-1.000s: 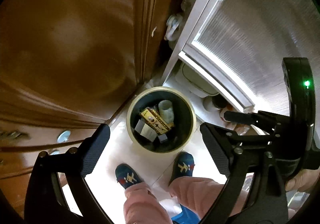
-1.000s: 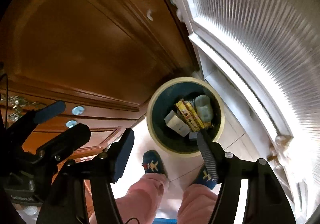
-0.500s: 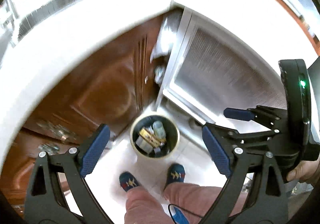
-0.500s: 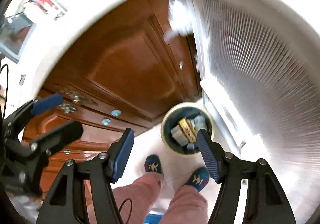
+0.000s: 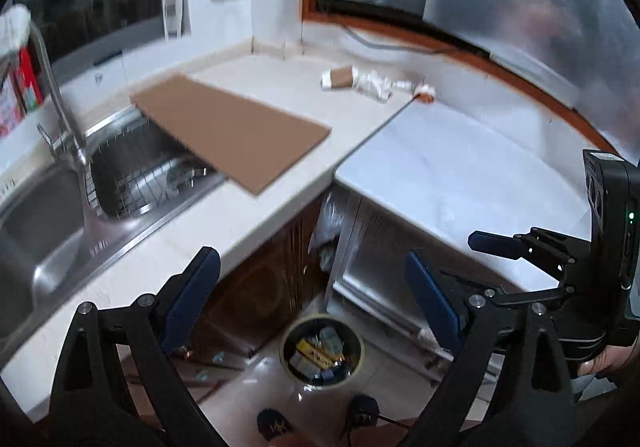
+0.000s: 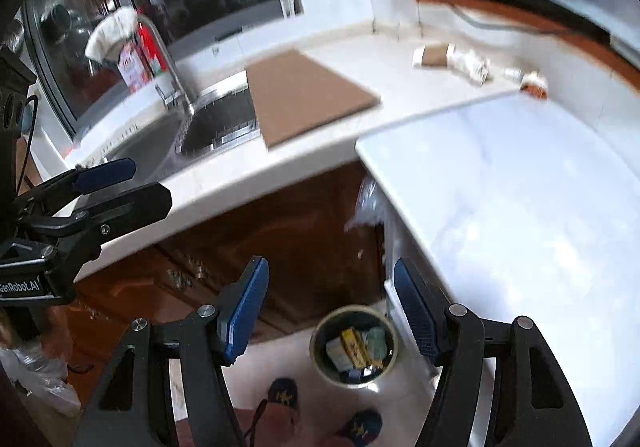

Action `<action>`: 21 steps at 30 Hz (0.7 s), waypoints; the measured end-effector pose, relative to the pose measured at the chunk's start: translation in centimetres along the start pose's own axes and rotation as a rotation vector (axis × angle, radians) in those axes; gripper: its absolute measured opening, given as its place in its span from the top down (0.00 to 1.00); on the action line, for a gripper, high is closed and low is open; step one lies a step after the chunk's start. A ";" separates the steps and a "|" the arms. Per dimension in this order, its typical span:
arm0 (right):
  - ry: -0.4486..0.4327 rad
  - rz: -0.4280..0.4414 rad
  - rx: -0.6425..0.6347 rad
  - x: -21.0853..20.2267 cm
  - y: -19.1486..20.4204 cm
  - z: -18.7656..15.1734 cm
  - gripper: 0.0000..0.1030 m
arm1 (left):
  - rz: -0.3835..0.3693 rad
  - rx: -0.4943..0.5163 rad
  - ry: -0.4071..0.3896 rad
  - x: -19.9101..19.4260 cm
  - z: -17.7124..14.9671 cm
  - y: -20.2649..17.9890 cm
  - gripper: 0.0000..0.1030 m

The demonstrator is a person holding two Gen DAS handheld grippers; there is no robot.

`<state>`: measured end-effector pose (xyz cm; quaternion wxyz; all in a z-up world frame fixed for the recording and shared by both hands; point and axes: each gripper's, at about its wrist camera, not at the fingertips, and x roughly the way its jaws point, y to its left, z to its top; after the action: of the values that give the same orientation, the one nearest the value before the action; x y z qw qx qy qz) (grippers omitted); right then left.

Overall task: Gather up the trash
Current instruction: 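Move both tools back up to the counter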

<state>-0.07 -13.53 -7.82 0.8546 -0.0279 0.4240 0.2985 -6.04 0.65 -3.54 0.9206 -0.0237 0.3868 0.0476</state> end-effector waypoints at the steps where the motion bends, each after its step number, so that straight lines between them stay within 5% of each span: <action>1: -0.015 -0.003 0.001 -0.5 -0.1 0.6 0.36 | 0.000 0.009 -0.015 -0.5 0.6 -0.4 0.11; 10: -0.120 -0.036 -0.006 -3.3 -2.7 2.7 0.36 | 0.016 0.060 -0.116 -2.8 5.1 -4.0 0.11; 21: -0.175 -0.075 0.045 -3.4 -6.7 5.2 0.36 | 0.009 0.064 -0.133 -1.0 8.9 -5.4 0.11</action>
<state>5.65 -19.11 -3.35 0.8993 0.0016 0.3531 0.2582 0.17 -4.10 3.45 0.9444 0.0109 0.3260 0.0410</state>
